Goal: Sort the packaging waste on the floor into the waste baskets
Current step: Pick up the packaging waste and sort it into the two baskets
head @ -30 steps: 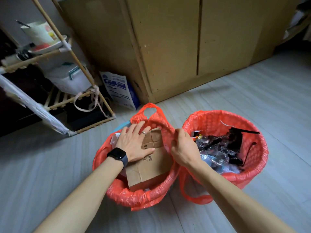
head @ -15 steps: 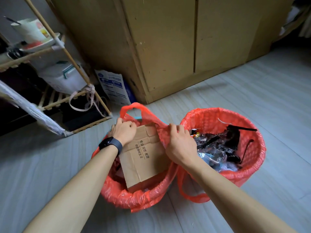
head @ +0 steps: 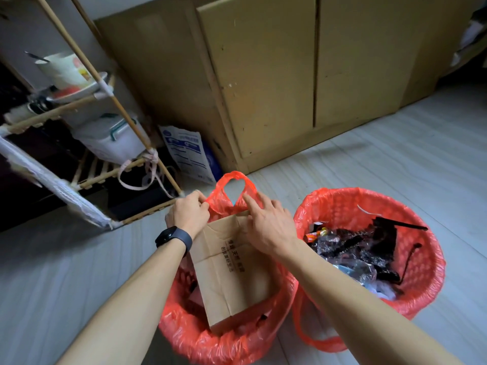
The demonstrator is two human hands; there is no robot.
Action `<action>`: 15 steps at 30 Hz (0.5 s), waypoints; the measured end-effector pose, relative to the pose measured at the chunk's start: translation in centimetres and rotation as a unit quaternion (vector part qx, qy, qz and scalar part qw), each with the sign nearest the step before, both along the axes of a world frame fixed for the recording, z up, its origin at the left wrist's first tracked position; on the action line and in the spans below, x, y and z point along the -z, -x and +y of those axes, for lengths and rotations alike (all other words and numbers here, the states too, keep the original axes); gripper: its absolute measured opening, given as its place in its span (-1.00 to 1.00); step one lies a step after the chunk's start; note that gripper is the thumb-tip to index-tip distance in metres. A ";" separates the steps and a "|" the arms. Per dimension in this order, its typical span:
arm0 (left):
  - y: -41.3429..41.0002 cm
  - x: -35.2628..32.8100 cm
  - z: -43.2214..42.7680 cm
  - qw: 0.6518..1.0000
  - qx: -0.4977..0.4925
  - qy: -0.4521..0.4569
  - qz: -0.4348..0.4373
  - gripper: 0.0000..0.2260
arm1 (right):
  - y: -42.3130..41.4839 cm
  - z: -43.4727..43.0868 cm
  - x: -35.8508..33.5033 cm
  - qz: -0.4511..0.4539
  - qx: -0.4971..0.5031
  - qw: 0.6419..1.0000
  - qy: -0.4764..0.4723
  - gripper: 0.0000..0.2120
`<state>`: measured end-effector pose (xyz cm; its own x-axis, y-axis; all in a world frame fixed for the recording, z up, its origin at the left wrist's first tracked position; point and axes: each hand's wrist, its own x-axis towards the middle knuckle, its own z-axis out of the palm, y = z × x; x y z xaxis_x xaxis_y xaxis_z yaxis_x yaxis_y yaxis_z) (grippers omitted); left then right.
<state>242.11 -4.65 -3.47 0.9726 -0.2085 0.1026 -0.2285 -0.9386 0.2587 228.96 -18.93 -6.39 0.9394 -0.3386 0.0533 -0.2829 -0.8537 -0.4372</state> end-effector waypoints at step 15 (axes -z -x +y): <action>-6.8 2.7 -1.1 0.979 -0.022 -0.088 0.181 -0.72 | 0.1 -0.3 2.3 -0.009 0.056 0.998 -0.010 -0.71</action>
